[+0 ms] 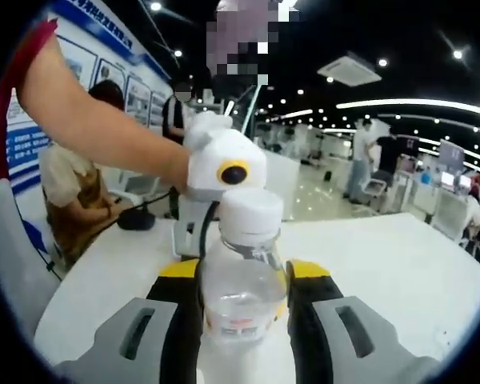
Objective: Arrange the tabletop items into an orderly group along one side of the table until the central work area is clear of visible clutter.
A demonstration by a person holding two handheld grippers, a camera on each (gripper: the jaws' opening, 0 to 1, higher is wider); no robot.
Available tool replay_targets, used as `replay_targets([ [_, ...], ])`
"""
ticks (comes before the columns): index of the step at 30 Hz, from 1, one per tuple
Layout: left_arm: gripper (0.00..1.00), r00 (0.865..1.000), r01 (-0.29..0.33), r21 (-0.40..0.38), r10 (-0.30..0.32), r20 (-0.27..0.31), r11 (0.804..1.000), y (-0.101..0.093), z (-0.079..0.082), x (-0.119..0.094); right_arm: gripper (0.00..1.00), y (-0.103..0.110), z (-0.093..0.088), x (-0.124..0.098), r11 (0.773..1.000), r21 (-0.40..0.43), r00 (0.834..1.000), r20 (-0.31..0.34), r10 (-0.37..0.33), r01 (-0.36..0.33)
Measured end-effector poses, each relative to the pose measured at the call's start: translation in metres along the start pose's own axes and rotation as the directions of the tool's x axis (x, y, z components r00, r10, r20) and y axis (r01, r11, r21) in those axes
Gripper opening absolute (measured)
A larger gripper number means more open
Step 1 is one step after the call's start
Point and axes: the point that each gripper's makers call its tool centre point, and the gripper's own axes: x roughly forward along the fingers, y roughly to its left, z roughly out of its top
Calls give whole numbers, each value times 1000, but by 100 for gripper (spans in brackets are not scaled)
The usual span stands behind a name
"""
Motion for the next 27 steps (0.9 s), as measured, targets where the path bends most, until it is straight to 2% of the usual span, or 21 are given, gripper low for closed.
replay_targets([
  [4,41,1000,2,-7,-2,-28,1000,0,-6,2,42,-1,0,1,1000,12,1000,-11,-1,1],
  [7,45,998,12,-10,-12,-57,1000,-3,-13,6,46,-5,0,0,1000,22,1000,-13,-17,17],
  [10,47,999,3,-21,-4,-51,1000,-2,-12,5,48,-6,2,-2,999,28,1000,-7,-18,18],
  [14,51,999,-12,-32,11,-34,999,1,-9,3,60,-9,4,-3,998,55,999,1,-36,36],
  [17,55,999,-21,-39,19,-47,999,1,-10,2,61,-11,2,-7,997,68,999,-5,-39,39],
  [21,64,997,-52,-63,49,-51,997,4,-11,-4,77,-18,4,-13,989,133,998,13,-61,59],
  [23,69,997,-67,-75,63,-47,995,4,-10,-7,81,-19,3,-16,988,140,998,13,-59,56],
  [27,85,995,-95,-98,91,-46,991,3,-8,-9,95,-18,0,-23,984,168,998,1,-60,59],
])
